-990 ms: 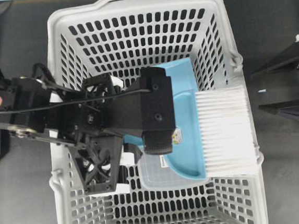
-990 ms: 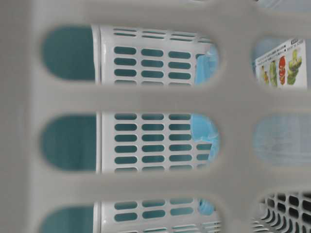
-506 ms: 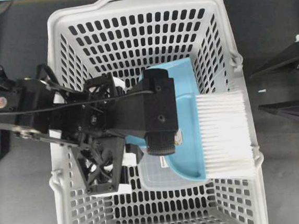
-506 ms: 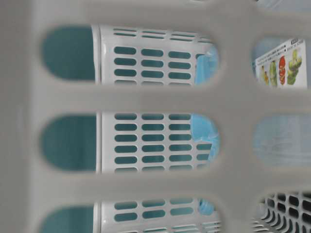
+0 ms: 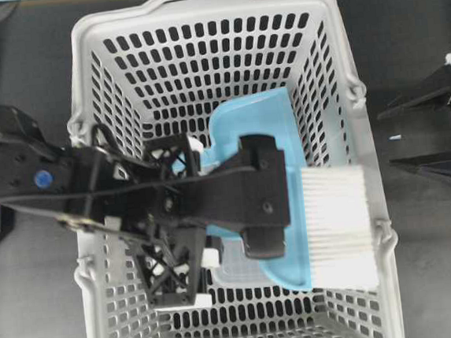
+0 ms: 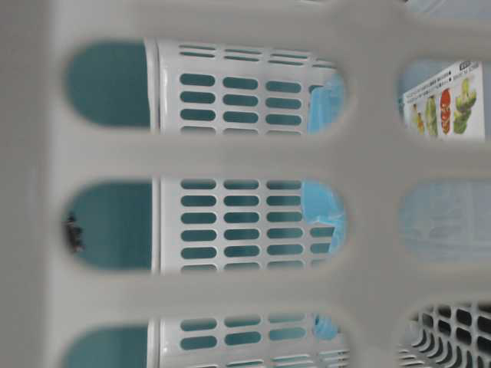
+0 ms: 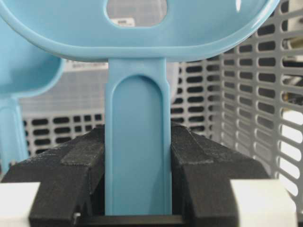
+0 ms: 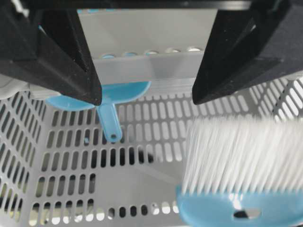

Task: Pick up the hand brush from the shopping basket with the left arm.
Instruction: 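Lift the blue hand brush upward with the left gripper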

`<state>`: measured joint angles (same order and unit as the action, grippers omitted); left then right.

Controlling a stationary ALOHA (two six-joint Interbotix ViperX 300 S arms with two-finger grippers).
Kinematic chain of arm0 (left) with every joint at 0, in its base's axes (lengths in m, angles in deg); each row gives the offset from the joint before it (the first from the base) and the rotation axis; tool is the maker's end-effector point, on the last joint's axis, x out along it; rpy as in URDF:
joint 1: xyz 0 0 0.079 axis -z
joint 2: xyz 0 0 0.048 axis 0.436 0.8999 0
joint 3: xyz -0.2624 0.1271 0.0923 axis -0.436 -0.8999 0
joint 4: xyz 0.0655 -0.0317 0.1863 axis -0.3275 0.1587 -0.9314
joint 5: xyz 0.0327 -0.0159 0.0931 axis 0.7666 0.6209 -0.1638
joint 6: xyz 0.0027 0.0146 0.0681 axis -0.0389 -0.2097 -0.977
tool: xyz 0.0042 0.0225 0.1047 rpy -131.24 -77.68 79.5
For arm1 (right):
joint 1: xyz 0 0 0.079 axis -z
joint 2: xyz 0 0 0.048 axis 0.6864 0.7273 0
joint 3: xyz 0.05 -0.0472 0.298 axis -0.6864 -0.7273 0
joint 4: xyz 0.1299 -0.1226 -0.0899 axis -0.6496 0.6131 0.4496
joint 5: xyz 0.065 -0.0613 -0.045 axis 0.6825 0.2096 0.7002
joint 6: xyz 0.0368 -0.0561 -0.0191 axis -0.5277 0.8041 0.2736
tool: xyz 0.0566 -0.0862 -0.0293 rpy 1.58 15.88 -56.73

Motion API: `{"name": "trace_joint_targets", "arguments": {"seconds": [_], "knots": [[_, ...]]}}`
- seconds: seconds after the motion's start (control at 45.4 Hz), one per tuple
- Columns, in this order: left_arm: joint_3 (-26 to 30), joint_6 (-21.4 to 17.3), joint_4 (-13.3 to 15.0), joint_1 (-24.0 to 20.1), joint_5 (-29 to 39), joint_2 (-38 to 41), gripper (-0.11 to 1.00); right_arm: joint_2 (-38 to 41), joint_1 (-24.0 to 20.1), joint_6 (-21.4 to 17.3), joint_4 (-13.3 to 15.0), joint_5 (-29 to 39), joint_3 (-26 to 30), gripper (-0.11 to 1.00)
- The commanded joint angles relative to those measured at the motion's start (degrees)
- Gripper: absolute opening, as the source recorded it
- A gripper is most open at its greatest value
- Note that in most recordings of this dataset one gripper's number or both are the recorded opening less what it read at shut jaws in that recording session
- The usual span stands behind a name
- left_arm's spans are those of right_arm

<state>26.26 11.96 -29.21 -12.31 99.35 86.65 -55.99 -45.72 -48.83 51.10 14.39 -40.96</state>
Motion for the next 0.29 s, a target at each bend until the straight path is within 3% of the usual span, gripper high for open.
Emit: {"name": "trace_joint_targets", "arguments": {"seconds": [0.0, 0.264], "knots": [[0.7, -0.09, -0.18, 0.26, -0.35, -0.35, 0.24, 0.26, -0.09, -0.09, -0.18, -0.53, 0.35, 0.74], [0.7, -0.09, -0.18, 0.26, -0.35, -0.26, 0.24, 0.26, -0.09, -0.09, -0.18, -0.53, 0.09, 0.74]]}}
